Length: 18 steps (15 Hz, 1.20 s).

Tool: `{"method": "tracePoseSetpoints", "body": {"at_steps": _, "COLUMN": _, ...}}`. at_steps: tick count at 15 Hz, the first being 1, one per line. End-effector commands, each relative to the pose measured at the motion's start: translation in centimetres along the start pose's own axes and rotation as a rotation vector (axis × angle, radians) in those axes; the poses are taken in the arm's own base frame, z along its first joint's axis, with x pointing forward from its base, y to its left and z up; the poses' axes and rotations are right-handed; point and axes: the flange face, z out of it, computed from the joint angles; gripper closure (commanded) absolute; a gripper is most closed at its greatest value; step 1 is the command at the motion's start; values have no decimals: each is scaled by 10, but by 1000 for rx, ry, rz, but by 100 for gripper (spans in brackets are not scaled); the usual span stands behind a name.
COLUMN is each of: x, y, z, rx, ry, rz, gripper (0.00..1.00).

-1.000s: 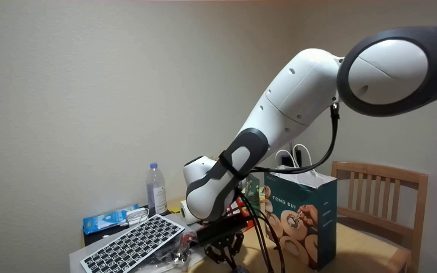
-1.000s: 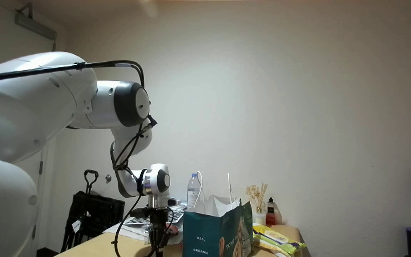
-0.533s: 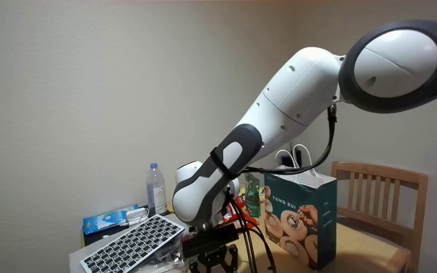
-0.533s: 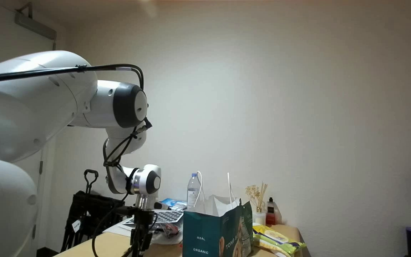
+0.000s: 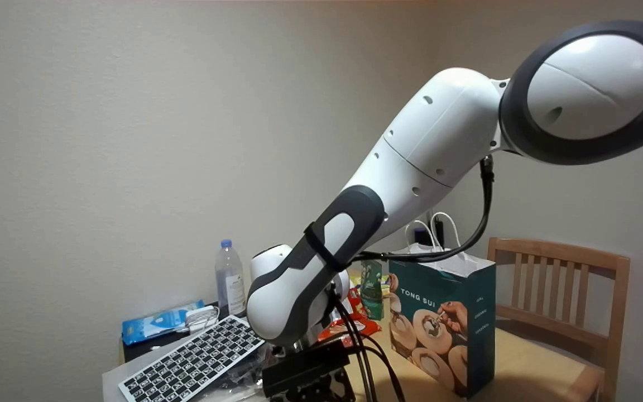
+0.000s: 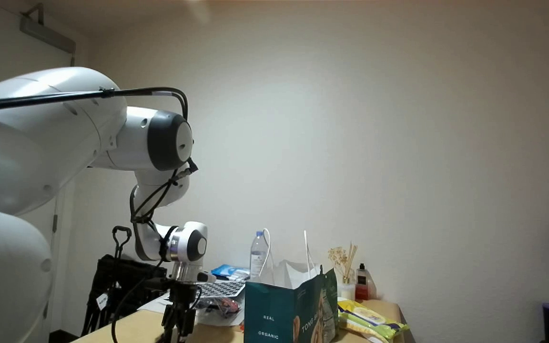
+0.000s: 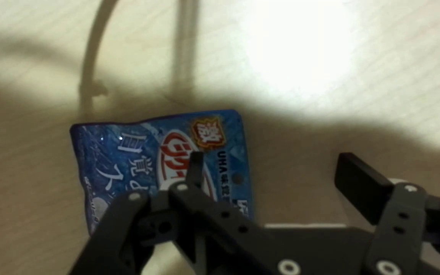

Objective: Put the blue plastic inside the bag

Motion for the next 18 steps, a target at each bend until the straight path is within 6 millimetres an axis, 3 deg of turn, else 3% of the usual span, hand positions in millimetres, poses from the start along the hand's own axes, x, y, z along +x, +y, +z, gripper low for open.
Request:
{"method": "tracePoseSetpoints", "body": {"at_steps": 1, "x": 8, "y": 14, "z": 3, "rx": 15, "ry": -19, "rz": 92, "gripper": 0}}
{"method": "tracePoseSetpoints", "body": {"at_steps": 6, "x": 4, "y": 24, "z": 4, "rx": -5, "ry": -58, "rz": 179, "gripper": 0}}
{"method": "tracePoseSetpoints", "body": {"at_steps": 10, "x": -11, "y": 45, "z": -2, "rx": -205, "ry": -192, "rz": 173, "gripper": 0}}
{"method": "tracePoseSetpoints", "body": {"at_steps": 12, "x": -9, "y": 59, "z": -3, "rx": -313, "ry": -232, "rz": 232, "gripper": 0}}
{"method": "tracePoseSetpoints", "body": {"at_steps": 13, "x": -7, "y": 46, "z": 6, "rx": -241, "ry": -214, "rz": 181, "gripper": 0}}
{"method": "tracePoseSetpoints", "body": {"at_steps": 18, "x": 3, "y": 41, "z": 9, "rx": -211, "ry": -183, "rz": 151, "gripper": 0}}
